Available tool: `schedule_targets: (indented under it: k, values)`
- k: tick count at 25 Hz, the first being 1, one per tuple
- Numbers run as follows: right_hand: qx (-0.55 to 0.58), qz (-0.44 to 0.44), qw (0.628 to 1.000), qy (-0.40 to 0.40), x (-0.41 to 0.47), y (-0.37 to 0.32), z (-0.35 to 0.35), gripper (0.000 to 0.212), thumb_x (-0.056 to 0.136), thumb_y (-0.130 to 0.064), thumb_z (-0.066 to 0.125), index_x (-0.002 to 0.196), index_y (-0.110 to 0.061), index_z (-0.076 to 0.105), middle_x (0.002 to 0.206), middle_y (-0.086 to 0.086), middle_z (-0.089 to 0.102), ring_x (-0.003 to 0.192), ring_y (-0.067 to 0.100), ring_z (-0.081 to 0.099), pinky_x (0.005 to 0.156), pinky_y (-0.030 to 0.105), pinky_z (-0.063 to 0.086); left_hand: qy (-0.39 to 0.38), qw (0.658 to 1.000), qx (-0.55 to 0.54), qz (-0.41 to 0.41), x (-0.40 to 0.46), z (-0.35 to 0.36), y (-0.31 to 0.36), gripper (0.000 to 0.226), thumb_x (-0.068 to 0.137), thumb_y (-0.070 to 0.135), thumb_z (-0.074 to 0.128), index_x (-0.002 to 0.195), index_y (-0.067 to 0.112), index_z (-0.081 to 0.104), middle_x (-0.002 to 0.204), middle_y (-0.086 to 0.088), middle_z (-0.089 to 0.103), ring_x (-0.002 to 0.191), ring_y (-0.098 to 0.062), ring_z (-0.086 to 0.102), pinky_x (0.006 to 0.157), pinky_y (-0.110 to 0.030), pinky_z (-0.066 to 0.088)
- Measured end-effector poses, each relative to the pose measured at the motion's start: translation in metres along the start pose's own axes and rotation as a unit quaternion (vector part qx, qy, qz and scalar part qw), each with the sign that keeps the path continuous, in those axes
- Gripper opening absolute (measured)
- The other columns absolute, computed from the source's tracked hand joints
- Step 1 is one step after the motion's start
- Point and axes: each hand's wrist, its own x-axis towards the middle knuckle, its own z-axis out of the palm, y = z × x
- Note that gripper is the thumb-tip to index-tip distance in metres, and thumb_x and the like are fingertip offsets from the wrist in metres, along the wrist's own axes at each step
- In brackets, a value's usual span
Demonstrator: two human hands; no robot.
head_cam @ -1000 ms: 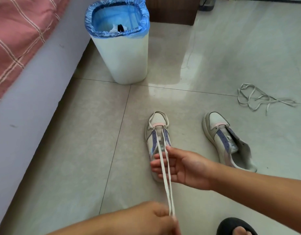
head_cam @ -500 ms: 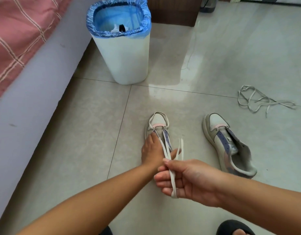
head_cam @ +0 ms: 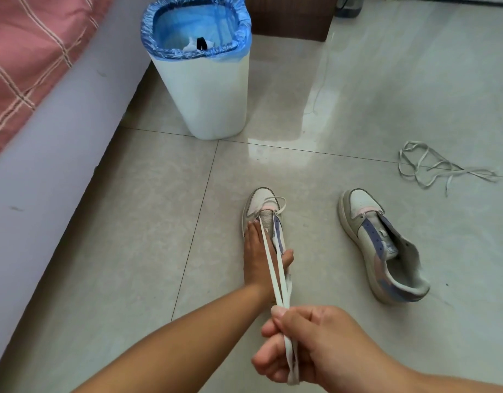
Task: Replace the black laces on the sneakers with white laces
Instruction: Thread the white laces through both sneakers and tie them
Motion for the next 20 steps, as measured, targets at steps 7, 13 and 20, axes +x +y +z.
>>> schedule_targets:
  k: [7, 13, 20]
  values:
    - [-0.054, -0.01, 0.998, -0.039, -0.002, -0.005, -0.003, 0.025, 0.097, -0.016, 0.047, 0.08, -0.002, 0.059, 0.065, 0.016, 0.068, 0.05, 0.017, 0.062, 0.052, 0.022, 0.048, -0.082, 0.996, -0.031, 0.014, 0.001, -0.026, 0.001, 0.111, 0.065, 0.039, 0.083, 0.147, 0.004, 0.017, 0.15, -0.011, 0.022, 0.141, -0.024, 0.021, 0.117, -0.035, 0.019]
    - [-0.069, -0.012, 0.997, -0.024, 0.005, -0.003, -0.011, 0.023, 0.095, -0.016, 0.049, 0.079, -0.002, 0.057, 0.061, 0.014, 0.068, 0.047, 0.017, 0.06, 0.05, 0.022, 0.048, -0.185, 0.977, -0.085, -0.055, 0.032, -0.094, -0.002, 0.033, 0.091, 0.011, 0.055, 0.122, 0.018, 0.045, 0.12, 0.002, 0.053, 0.103, -0.012, 0.051, 0.084, -0.019, 0.047]
    - [-0.09, 0.005, 0.996, -0.027, 0.008, 0.001, -0.013, 0.023, 0.096, -0.016, 0.048, 0.08, -0.002, 0.057, 0.059, 0.011, 0.068, 0.047, 0.015, 0.06, 0.05, 0.022, 0.047, -0.101, 0.976, 0.157, 0.109, 0.073, -0.082, 0.016, 0.02, 0.088, 0.013, 0.061, 0.106, 0.006, 0.065, 0.107, -0.01, 0.06, 0.099, -0.023, 0.057, 0.084, -0.029, 0.043]
